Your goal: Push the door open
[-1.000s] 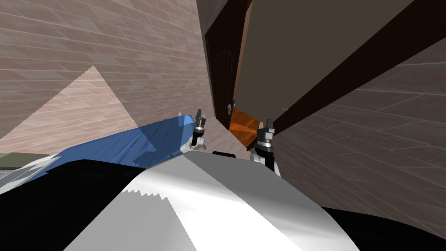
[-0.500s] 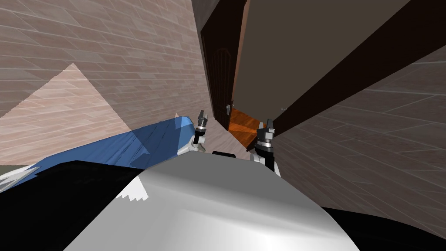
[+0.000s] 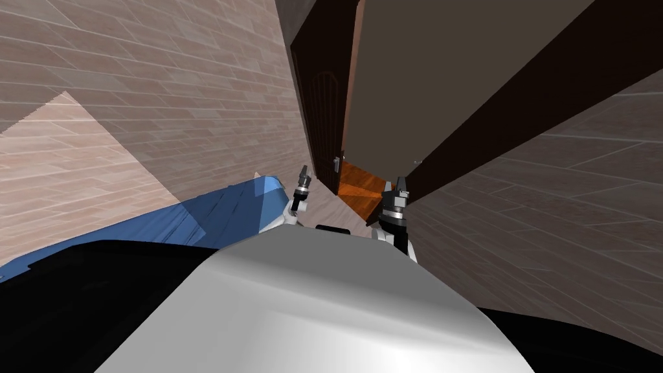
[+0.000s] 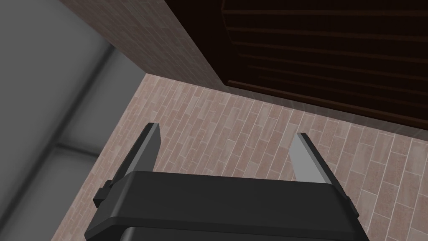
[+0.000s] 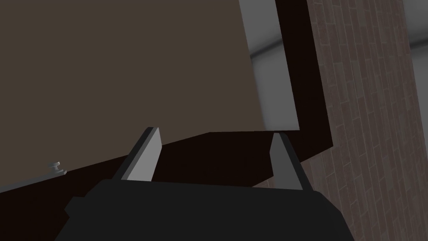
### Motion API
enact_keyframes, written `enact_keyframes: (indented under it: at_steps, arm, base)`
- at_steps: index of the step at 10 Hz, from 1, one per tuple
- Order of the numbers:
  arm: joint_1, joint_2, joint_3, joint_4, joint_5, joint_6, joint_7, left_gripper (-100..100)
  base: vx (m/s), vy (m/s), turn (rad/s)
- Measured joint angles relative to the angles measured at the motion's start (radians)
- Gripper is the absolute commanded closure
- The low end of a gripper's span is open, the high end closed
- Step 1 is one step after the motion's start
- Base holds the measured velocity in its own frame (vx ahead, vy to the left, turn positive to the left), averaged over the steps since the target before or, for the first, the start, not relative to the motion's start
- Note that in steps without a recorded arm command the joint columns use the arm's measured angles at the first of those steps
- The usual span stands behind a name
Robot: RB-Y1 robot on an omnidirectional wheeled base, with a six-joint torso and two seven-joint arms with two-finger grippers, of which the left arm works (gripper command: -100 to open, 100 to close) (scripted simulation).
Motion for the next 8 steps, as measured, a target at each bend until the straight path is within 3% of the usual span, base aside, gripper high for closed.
enact_keyframes:
  at_steps: [8]
  arm:
    - [-0.128, 0.009, 0.002, 0.231, -0.014, -0.008, 0.016, -100]
  base:
    - [0.093, 0.041, -0.096]
